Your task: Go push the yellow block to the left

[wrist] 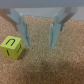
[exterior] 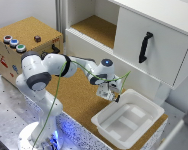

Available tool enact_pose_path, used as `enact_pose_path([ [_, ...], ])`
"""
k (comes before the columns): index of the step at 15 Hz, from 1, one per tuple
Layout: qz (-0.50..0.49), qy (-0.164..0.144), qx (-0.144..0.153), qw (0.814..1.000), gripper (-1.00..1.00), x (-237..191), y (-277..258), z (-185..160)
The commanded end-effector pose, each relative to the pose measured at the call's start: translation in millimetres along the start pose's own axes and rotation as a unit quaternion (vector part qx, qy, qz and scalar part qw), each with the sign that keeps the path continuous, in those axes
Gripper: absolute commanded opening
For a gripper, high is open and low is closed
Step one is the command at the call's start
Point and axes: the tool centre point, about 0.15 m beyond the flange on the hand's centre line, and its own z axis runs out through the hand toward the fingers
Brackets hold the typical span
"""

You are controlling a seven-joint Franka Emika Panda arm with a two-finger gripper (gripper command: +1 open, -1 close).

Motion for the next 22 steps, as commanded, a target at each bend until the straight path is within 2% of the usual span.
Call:
enact_pose_path([
  [1, 0.033, -0.011, 0.022, 0.999, -1.00, -3, -3, 29],
  [5, 0.042, -0.039, 0.023, 0.998, -1.00, -10, -16, 36],
  [9, 0.053, -0.027, 0.025, 0.998, -1.00, 1, -21, 44],
  [11, 0.044, -0.024, 0.036, 0.998, -1.00, 13, -31, 49],
  [17, 0.014, -0.023, 0.049, 0.998, -1.00, 41, -55, 68],
  [22, 0.004, -0.027, 0.071, 0.997, -1.00, 52, -96, 79],
])
